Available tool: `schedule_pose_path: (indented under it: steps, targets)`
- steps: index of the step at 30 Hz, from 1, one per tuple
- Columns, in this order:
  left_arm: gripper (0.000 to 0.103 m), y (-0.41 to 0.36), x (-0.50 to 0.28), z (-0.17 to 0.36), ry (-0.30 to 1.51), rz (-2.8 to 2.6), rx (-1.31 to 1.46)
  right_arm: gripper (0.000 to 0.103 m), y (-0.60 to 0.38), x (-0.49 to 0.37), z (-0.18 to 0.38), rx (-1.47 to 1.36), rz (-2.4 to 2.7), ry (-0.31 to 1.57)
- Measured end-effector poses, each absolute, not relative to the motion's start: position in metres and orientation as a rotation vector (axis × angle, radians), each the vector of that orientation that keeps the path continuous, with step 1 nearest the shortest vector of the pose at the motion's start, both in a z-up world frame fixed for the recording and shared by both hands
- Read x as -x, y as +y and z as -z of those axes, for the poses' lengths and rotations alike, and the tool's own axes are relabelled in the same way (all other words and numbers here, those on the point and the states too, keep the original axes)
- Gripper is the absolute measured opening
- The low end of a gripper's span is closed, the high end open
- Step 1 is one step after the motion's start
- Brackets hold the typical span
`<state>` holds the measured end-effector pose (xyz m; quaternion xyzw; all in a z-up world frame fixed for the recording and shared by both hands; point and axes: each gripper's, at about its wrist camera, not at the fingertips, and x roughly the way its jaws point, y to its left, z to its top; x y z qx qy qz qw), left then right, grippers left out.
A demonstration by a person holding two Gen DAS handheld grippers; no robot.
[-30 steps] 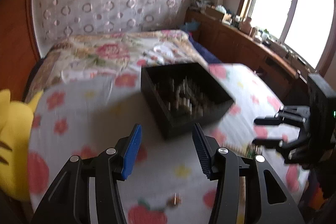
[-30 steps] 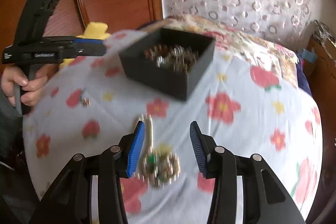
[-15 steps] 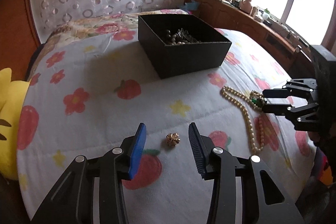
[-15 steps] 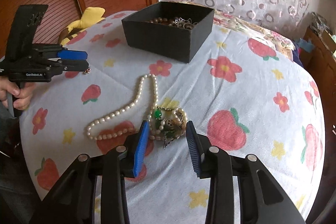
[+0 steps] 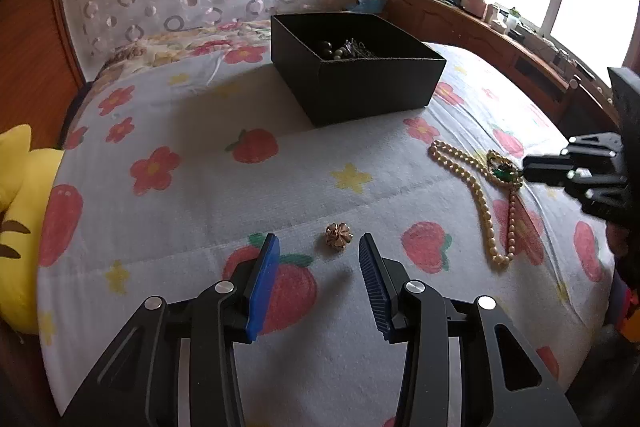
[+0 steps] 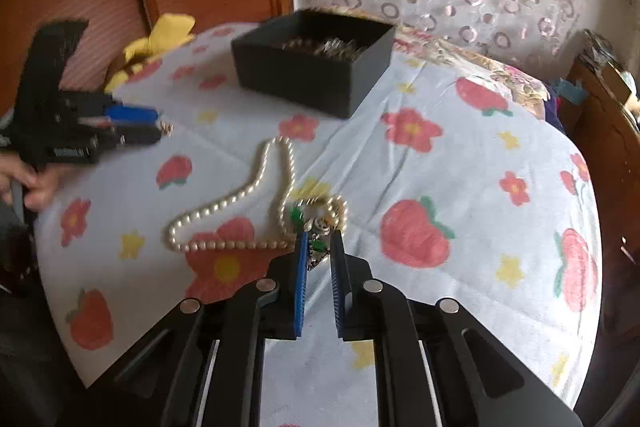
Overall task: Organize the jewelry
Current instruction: 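Move left toward the gold flower earring while right grasps the green-pendant pearl necklace, then grasp the gold earring with left while right carries the necklace toward the box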
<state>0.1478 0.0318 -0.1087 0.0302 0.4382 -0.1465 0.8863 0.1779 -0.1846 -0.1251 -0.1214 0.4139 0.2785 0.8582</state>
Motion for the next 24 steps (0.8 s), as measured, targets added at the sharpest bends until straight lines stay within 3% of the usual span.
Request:
schedule_pose_path:
  steps: [6, 14, 17, 24]
  targets:
    - [0.037, 0.029, -0.148, 0.110, 0.900, 0.293, -0.080, 0.012, -0.195, -0.177, 0.097, 0.210, -0.580, 0.788]
    - [0.008, 0.037, -0.150, 0.110, 0.889, 0.256, -0.064, 0.012, -0.193, -0.178, 0.061, 0.225, -0.586, 0.701]
    - [0.002, 0.038, -0.149, 0.111, 0.887, 0.259, -0.059, 0.012, -0.193, -0.181, 0.049, 0.234, -0.586, 0.672]
    - [0.001, 0.040, -0.148, 0.109, 0.889, 0.284, -0.011, 0.012, -0.190, -0.186, 0.028, 0.252, -0.586, 0.622]
